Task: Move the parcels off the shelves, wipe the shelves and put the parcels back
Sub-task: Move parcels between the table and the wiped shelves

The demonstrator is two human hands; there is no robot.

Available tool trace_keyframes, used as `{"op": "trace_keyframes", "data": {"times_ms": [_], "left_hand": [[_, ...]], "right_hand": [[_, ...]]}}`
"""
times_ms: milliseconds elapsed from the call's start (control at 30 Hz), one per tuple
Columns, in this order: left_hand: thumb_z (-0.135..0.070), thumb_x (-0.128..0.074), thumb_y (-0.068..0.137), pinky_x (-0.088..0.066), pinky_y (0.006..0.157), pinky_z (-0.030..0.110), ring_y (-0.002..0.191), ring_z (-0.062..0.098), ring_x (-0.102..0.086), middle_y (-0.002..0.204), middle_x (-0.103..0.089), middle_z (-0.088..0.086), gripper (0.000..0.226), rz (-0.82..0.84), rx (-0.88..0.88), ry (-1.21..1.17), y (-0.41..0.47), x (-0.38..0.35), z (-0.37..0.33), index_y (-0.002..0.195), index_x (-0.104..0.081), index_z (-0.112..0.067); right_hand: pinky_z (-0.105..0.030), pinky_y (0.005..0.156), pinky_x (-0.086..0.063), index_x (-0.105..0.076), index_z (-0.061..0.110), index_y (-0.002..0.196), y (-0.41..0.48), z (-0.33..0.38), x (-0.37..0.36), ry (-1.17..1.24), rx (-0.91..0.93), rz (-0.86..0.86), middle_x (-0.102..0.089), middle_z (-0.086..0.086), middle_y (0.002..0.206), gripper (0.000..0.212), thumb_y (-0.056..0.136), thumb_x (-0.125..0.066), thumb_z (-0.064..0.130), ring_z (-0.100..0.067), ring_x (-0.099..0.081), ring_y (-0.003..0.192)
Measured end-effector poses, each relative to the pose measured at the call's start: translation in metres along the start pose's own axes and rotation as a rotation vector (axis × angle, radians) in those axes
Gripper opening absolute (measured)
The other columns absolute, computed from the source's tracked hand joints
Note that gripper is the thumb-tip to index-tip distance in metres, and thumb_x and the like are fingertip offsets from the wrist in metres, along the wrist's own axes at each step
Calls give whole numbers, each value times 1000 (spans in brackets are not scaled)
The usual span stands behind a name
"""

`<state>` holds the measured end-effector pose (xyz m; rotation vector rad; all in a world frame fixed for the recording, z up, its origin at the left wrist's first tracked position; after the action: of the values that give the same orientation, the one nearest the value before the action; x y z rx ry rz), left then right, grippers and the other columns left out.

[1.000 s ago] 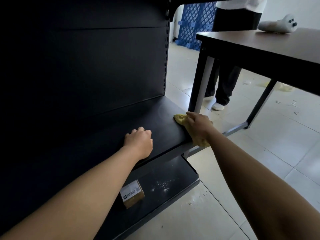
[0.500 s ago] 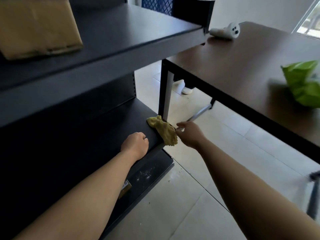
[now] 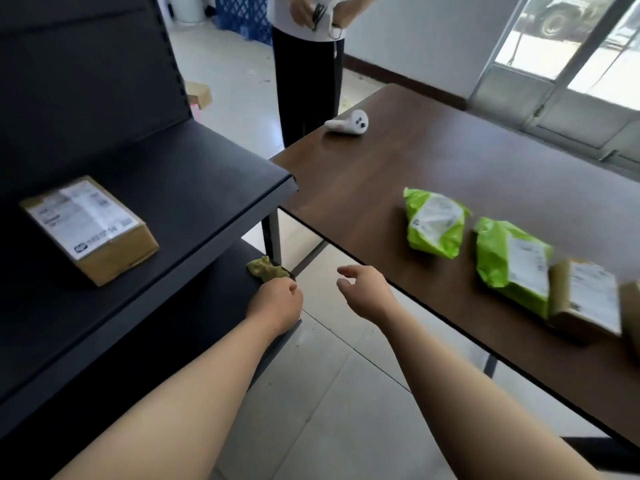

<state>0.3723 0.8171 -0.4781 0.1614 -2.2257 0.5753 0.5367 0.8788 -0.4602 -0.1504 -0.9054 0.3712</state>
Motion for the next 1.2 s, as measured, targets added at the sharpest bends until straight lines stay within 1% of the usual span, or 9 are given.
{"op": "trace_keyframes", "data": {"times_ms": [100,233,367,433,500,600,867,1000,1200], "left_hand": [[-21,-40,93,-44,64,32,75,27,-55,84,-62,11,26,31,-44,3,-21,10,-42,82,-56,-5],[-22,-40,94,-51,83,40,94,29,-61,99,-66,11,15,64,-121,28,-46,15,-107,84,-49,-16],[-24,-41,94,-50,80,37,92,29,-60,98,-67,10,24,48,-182,68,-59,18,-159,81,-57,-11],[-27,-42,95,-48,86,34,102,27,-59,111,-66,7,26,39,-192,72,-61,16,-179,99,-65,-15],[-28,-43,96,-48,91,33,109,25,-57,119,-63,5,31,24,-201,50,-66,9,-204,114,-65,-15],[-27,-44,97,-47,93,34,111,25,-56,121,-63,7,32,8,-217,34,-67,-1,-232,118,-64,-12],[-24,-47,96,-43,93,31,114,26,-55,123,-62,9,33,-1,-180,9,-35,-28,-252,121,-63,-10],[-25,-48,95,-42,93,31,116,26,-54,126,-60,9,36,17,-107,-27,1,-36,-250,126,-59,-10],[-32,-48,96,-40,102,35,125,27,-49,136,-54,10,47,105,-4,-54,74,-52,-247,136,-50,-7]], "right_hand": [[-30,99,-45,-59,17,129,-28,-11,42,30,-53,-31,-59,0,133,39,93,-48,21,-18,-56,119],[-27,98,-45,-61,16,127,-63,-38,105,72,-129,-85,-61,1,130,38,91,-51,19,-18,-56,118],[-25,101,-42,-63,14,125,-86,-66,156,86,-177,-129,-63,0,128,37,90,-52,18,-16,-56,119],[-24,101,-41,-62,14,126,-93,-80,178,91,-193,-146,-63,-1,127,37,90,-52,18,-16,-56,119],[-21,91,-44,-62,15,127,-102,-100,203,108,-211,-166,-64,-1,126,37,91,-52,18,-17,-60,113],[-17,73,-41,-61,15,128,-104,-124,226,162,-230,-190,-66,-1,122,36,93,-52,18,-21,-67,97],[-20,78,-42,-62,10,126,-84,-168,231,356,-332,-257,-67,-5,115,34,93,-55,17,-16,-61,98],[-22,65,-44,-62,12,125,-60,-184,222,471,-426,-270,-63,3,90,33,93,-55,18,-8,-55,71],[-22,53,-38,-61,13,126,-2,-193,210,539,-538,-260,-53,8,67,34,92,-55,19,-9,-47,53]]}}
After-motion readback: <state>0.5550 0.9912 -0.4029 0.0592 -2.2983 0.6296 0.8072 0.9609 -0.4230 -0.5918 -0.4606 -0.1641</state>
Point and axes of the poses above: each hand's wrist, its own y-axis towards the middle knuckle, its own x-axis out of the back of the hand, z = x × y, the point moved 10 cm from there along y, towards the middle knuckle
